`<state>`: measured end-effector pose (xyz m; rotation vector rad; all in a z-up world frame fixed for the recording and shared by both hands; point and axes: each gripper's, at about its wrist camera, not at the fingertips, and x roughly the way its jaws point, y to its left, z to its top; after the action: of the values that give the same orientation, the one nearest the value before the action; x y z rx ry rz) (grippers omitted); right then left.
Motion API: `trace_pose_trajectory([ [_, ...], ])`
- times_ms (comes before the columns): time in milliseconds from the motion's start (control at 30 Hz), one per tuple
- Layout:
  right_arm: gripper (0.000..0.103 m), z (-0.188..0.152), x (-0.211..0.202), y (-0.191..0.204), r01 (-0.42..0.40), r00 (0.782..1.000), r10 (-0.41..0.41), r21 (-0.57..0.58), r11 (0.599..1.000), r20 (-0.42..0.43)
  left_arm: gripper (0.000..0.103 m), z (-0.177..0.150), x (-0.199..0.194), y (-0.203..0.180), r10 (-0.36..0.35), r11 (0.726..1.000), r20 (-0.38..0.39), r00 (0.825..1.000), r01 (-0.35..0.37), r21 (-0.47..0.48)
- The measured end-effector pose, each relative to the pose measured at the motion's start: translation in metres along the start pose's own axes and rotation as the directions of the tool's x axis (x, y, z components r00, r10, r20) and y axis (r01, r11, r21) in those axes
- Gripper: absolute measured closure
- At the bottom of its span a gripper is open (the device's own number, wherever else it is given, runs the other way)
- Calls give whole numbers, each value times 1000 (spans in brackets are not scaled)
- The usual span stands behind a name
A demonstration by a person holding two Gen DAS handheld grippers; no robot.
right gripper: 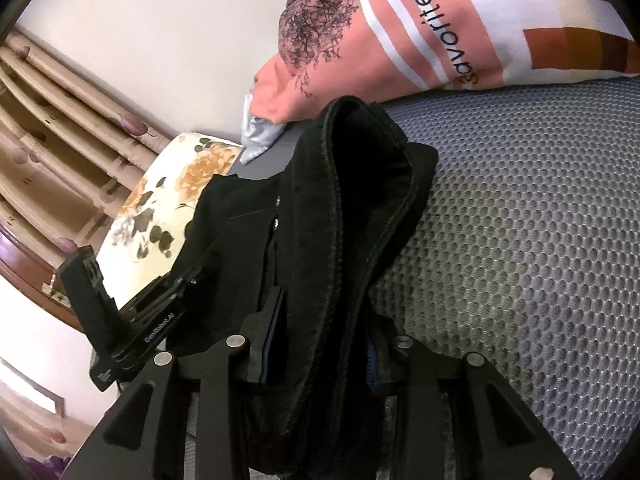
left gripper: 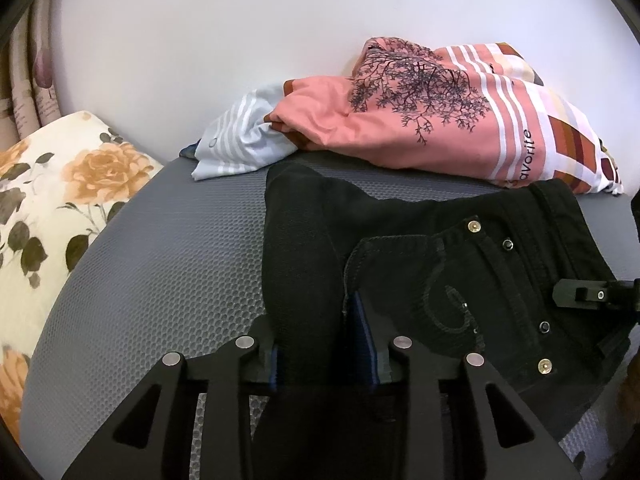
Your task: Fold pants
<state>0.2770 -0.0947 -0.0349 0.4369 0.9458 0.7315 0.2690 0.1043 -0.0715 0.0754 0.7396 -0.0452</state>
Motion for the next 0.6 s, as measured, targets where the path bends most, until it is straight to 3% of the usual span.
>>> trace_pose_trajectory([
  [600,65,-6,6,14,99,994,-96,-55,994,54,62,-3,2,6,7,999,0,1000,-7,-33],
])
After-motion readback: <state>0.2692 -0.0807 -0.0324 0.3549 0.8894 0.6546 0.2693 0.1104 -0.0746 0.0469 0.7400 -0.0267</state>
